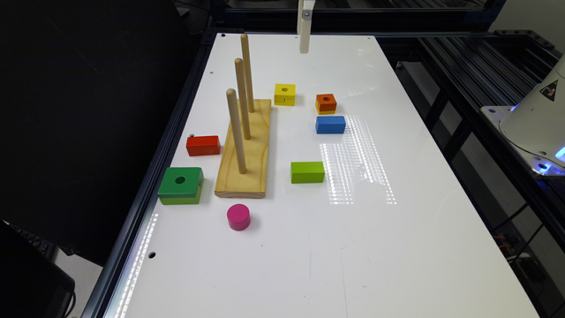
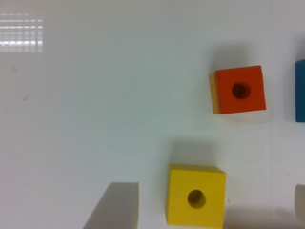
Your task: Pick up yellow block.
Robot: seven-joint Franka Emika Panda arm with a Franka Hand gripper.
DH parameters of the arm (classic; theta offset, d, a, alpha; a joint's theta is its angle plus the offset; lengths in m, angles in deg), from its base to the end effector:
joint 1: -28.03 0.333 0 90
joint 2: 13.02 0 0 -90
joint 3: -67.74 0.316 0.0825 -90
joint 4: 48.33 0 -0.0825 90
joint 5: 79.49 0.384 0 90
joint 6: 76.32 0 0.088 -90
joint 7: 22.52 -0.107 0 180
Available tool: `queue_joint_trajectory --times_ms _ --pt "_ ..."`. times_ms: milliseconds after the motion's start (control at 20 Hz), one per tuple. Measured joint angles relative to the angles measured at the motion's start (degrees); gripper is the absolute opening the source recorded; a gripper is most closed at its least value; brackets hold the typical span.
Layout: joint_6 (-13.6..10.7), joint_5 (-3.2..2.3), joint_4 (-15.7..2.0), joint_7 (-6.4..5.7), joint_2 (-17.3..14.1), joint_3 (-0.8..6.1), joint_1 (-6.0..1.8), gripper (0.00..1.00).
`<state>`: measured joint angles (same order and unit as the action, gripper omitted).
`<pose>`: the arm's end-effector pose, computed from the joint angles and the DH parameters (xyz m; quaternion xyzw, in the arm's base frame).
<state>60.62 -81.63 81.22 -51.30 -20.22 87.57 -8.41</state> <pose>0.5107 -0.1531 0.3102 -0.9272 0.3745 -0.0047 0.0090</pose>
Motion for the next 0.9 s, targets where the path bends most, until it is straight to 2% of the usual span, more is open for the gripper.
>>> queue_joint_trajectory --times_ms 500,550,750,900 --pt "0.13 -0.08 -0.19 0.0 -0.29 0.02 -0.03 1.0" --pt "0.47 -0.19 -0.15 -0.02 -0.71 0.02 -0.03 1.0" --pt "3.47 -1.57 -0.14 -0.59 -3.84 -0.11 -0.12 1.0" --pt "3.75 -1.7 -0.3 -0.59 -4.22 -0.15 -0.12 1.0"
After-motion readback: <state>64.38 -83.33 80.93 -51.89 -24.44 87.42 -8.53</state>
